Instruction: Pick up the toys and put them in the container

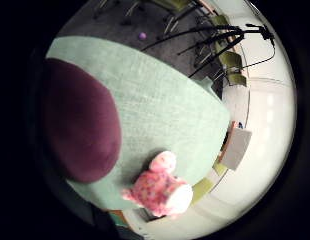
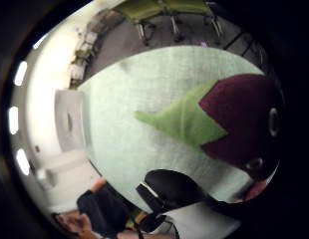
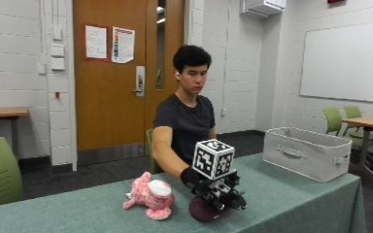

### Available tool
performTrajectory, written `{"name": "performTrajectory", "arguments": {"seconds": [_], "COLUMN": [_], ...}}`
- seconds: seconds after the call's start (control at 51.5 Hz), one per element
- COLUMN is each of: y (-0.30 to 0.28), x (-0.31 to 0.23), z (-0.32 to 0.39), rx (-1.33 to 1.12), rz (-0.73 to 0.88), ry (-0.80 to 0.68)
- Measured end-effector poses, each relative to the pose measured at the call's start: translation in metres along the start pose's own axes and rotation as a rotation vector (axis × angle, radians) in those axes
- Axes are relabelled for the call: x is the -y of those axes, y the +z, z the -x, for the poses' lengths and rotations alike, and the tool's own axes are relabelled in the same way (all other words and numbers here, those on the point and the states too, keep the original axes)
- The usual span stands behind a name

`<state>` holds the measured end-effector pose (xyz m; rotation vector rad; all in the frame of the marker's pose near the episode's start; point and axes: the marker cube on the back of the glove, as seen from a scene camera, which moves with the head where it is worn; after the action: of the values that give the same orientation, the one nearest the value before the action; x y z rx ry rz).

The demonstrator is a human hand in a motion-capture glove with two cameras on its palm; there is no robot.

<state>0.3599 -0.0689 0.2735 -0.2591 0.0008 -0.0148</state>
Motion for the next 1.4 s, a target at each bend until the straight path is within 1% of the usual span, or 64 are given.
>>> {"name": "performTrajectory", "arguments": {"seconds": [0.175, 0.408, 0.544, 0.797, 0.855, 0.991, 1.185, 1.263, 1.399], "y": [0.021, 0.027, 0.024, 0.010, 0.006, 0.005, -0.009, -0.024, -0.076], "x": [0.008, 0.014, 0.014, 0.015, 0.017, 0.019, 0.013, 0.010, 0.008], "z": [-0.015, -0.025, -0.022, -0.011, -0.009, -0.003, 0.016, 0.028, 0.057], "rx": [-0.056, 0.037, 0.070, -0.010, -0.041, -0.069, 0.014, 0.025, 0.004], "rz": [0.025, -0.023, -0.071, -0.202, -0.188, -0.096, -0.042, -0.030, -0.047], "ry": [0.023, 0.041, 0.073, 0.109, 0.116, 0.133, 0.174, 0.176, 0.164]}}
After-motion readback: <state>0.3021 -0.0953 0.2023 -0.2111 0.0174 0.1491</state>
